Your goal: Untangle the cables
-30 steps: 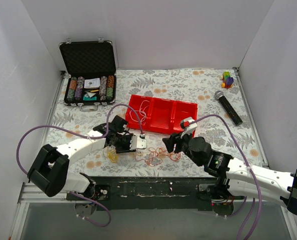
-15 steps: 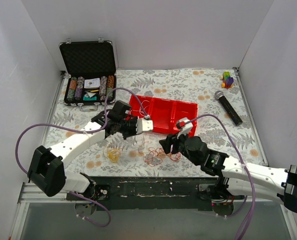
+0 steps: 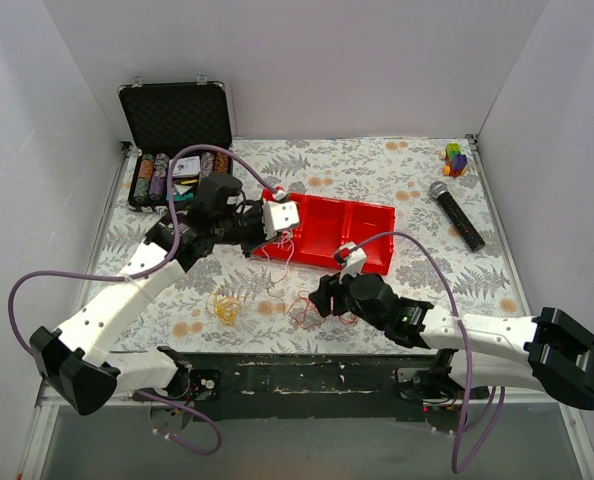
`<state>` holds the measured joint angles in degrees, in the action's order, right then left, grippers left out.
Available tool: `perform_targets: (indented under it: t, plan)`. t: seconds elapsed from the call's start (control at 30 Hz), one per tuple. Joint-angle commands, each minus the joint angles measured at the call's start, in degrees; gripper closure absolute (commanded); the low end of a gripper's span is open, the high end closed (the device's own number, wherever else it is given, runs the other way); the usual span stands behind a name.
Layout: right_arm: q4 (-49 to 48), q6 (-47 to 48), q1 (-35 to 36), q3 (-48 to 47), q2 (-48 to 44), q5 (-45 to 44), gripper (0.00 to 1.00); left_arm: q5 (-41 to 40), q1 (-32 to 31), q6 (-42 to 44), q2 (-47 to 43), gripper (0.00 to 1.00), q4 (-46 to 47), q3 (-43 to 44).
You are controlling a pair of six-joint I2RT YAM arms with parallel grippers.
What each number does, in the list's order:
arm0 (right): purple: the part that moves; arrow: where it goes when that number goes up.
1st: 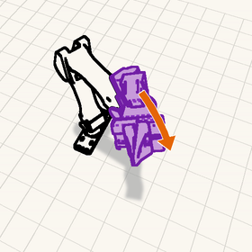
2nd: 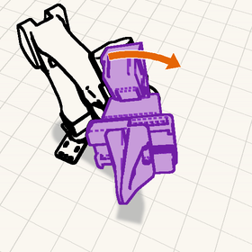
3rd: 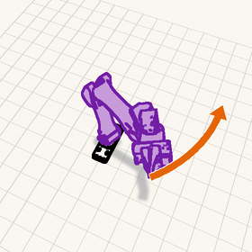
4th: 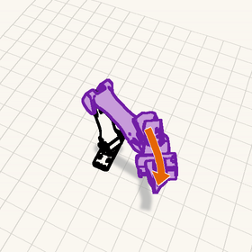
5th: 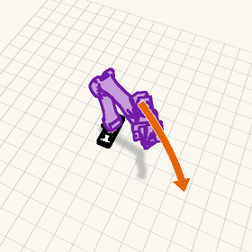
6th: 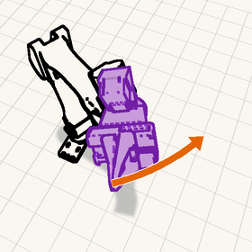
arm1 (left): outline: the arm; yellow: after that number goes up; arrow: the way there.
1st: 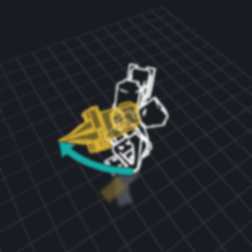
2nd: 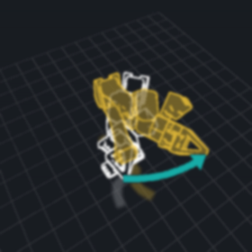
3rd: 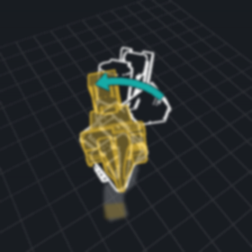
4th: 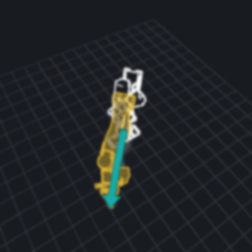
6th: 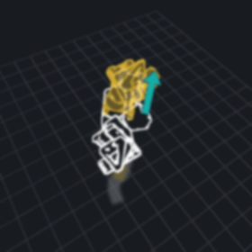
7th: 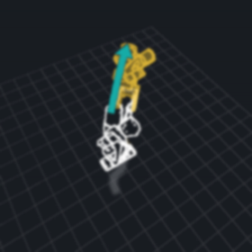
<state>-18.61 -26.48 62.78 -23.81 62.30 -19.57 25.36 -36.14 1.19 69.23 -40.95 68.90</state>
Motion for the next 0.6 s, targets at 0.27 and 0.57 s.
perform_targets:
  t: [0.27,0.57]
  plan:
    - [-4.15,-4.02,-0.12,4.82,5.9,1.99,0.36,2.49,-0.33,-9.1,-2.35,1.0,3.33,19.24]
    - [-0.29,-5.6,-0.12,6.41,7.39,0.76,0.59,2.41,-0.33,-14.02,-0.94,1.0,6.4,29.08]
